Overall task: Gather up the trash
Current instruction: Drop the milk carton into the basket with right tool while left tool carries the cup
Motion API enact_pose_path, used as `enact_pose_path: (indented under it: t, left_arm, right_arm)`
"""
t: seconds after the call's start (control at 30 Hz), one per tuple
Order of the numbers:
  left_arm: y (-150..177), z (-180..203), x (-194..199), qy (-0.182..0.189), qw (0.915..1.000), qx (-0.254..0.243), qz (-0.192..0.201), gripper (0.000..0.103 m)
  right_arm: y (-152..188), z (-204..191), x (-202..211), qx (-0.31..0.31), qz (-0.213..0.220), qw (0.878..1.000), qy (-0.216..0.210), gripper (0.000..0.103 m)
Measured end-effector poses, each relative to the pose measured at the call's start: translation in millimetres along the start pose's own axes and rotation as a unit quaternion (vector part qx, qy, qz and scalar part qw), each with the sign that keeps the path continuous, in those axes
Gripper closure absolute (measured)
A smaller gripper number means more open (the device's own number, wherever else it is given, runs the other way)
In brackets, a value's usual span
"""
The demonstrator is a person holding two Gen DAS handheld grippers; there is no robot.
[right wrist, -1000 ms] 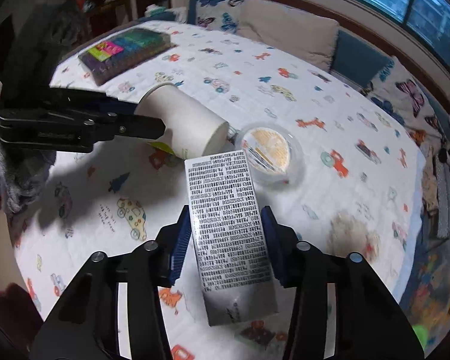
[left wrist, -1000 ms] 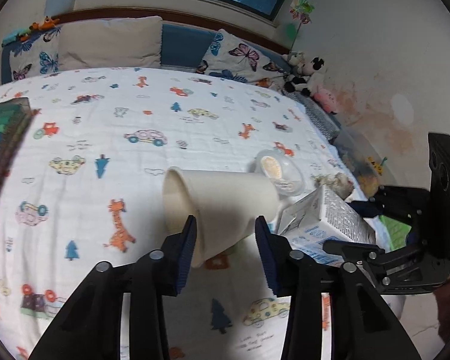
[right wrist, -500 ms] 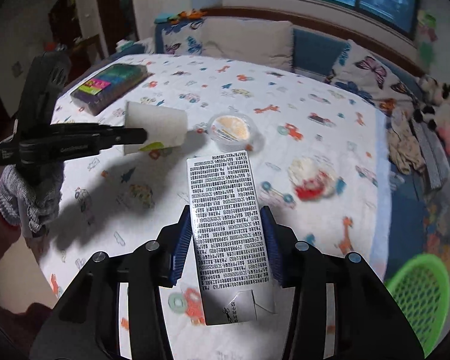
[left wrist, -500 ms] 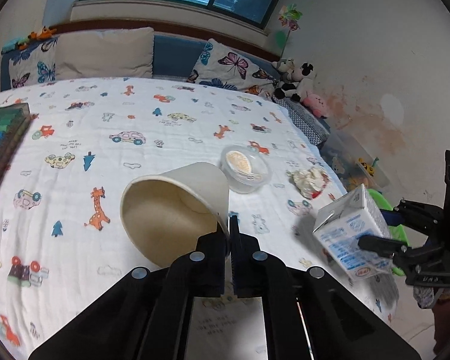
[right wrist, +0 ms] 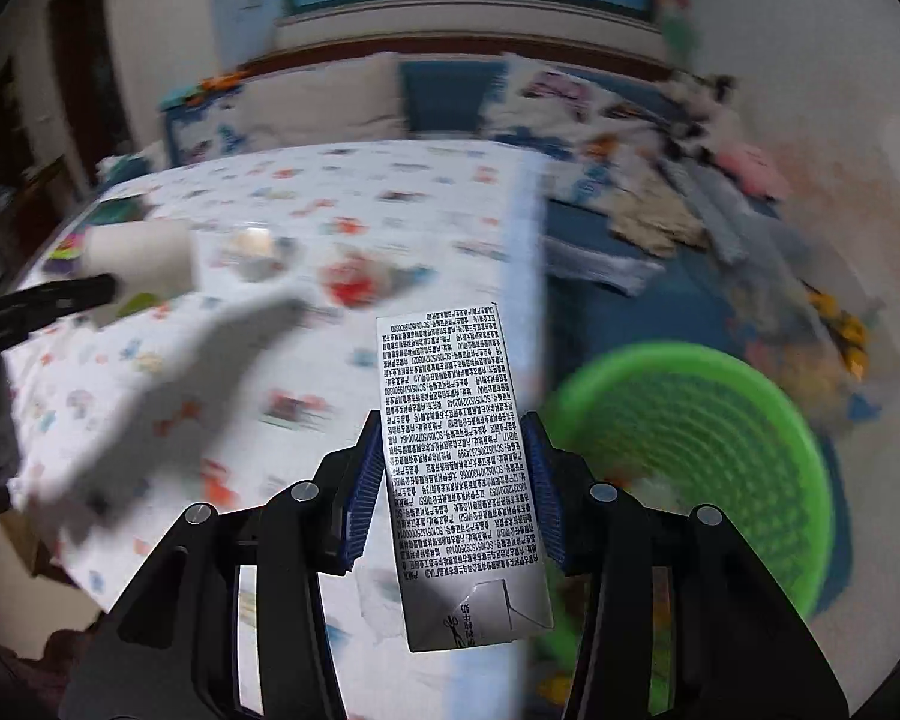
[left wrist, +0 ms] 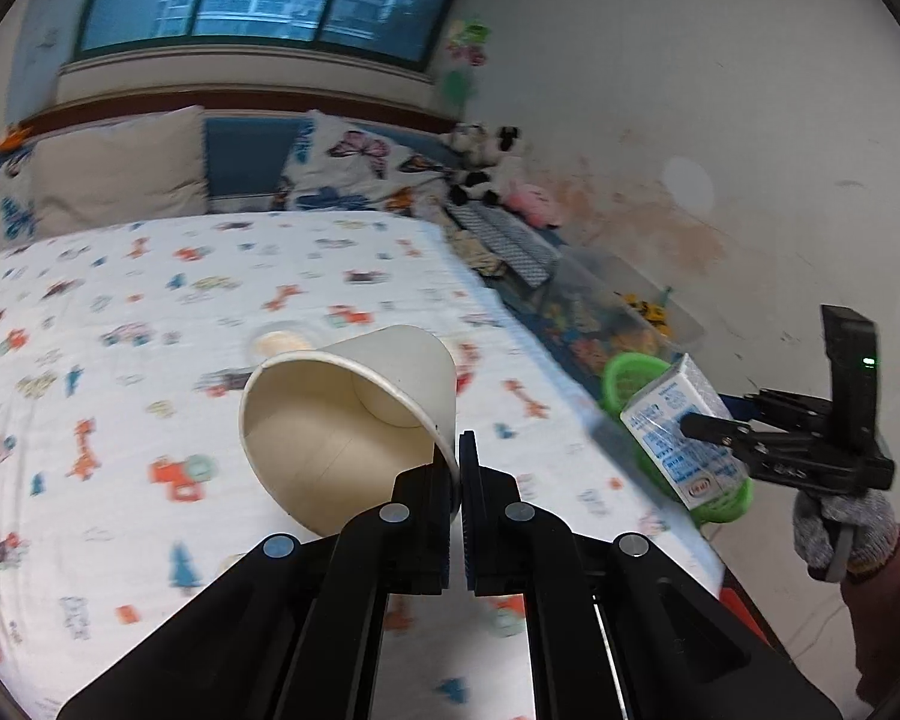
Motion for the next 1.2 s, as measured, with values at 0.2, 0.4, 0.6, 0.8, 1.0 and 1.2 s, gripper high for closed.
enact_pose_path:
  t: [0.2, 0.4, 0.6, 0.8, 1.0, 1.2]
  left_arm:
    - [-6, 49, -9, 0.024, 0.9992, -0.032, -0.003, 0.1]
    - [-13, 88, -22, 0.037, 0.9975, -0.059, -0.009, 0.1]
    - [-17, 128, -34, 0.052, 0.9949, -0.086, -0.015, 0.1]
    - [-18, 165, -45, 0.069, 0.9917, -0.106, -0.023, 0.1]
    - [-11, 198, -62, 0.085, 0.9878, -0.124, -0.039, 0.1]
    - [-1, 232, -81, 0.096, 0.9825, -0.149, -0.058, 0.1]
  right_arm:
    - [25, 70, 23, -0.059, 0.004, 0.996, 0.066, 0.057]
    - [45, 119, 26, -0.109, 0.003, 0.988, 0.107, 0.057]
    - [60, 150, 24, -0.139, 0.01, 0.981, 0.132, 0.056]
    - [68, 159, 27, -0.151, 0.018, 0.98, 0.131, 0.056]
    - [74, 154, 43, -0.153, 0.036, 0.98, 0.125, 0.049]
    - [83, 151, 62, -0.157, 0.053, 0.979, 0.123, 0.042]
Point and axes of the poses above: each gripper's, at about its wrist camera, not at the fingertips, and x roughly against the way its jaws point, z to its right, y to its underside, the point moved 3 cm from there along -x, roughly the way its jaws point, and after that the axes turned 15 degrees about -y, right-handed, at the moved point
